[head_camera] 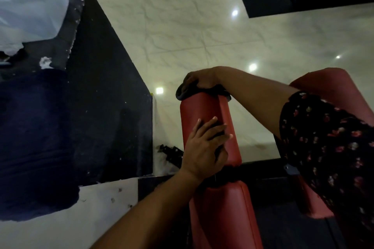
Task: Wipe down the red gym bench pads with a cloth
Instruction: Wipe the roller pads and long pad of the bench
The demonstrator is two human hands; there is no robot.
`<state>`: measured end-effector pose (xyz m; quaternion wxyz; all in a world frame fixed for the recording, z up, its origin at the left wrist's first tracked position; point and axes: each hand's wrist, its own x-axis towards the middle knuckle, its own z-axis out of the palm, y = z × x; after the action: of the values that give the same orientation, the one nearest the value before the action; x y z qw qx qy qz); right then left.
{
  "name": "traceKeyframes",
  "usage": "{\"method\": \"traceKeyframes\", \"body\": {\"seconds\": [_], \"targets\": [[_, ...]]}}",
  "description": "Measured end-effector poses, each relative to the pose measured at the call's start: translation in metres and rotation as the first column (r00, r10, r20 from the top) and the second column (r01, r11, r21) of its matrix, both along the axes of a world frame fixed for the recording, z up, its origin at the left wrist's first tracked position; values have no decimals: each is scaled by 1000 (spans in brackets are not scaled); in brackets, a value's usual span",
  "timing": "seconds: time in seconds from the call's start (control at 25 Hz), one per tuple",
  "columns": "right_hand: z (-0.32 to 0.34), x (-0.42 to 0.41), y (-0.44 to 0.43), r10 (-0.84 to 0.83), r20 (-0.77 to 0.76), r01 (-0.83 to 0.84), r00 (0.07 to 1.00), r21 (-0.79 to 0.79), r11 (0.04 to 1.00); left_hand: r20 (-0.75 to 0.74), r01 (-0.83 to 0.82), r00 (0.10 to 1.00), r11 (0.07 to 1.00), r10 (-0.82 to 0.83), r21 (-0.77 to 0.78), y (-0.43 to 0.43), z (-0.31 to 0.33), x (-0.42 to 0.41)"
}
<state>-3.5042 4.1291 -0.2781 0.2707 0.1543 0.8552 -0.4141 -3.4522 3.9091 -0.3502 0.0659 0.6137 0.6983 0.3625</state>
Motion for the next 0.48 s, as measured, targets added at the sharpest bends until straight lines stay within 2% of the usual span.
{"method": "traceKeyframes", "body": {"seconds": [0.12, 0.24, 0.28, 0.36, 0.4, 0.48], "targets": [[-21, 15, 11, -66, -134, 84, 989, 135, 987, -38, -45, 998, 996, 43, -76, 0, 4, 0], [-46, 41, 20, -290, -303, 355, 908, 189, 915, -101, -136, 987, 980, 122, -148, 0, 6, 2], [-51, 52, 20, -369, -313, 436, 875, 176, 883, -91, -145, 987, 977, 132, -159, 0, 7, 3], [-61, 81, 18, -513, -275, 545, 813, 49, 837, -55, -139, 990, 978, 131, -159, 0, 7, 3], [-65, 98, 13, -606, -235, 602, 760, -98, 793, -50, -137, 990, 978, 131, -159, 0, 6, 3], [-67, 129, -11, -796, -117, 737, 594, -317, 597, -61, -137, 990, 976, 129, -169, 1, 4, 3]]}}
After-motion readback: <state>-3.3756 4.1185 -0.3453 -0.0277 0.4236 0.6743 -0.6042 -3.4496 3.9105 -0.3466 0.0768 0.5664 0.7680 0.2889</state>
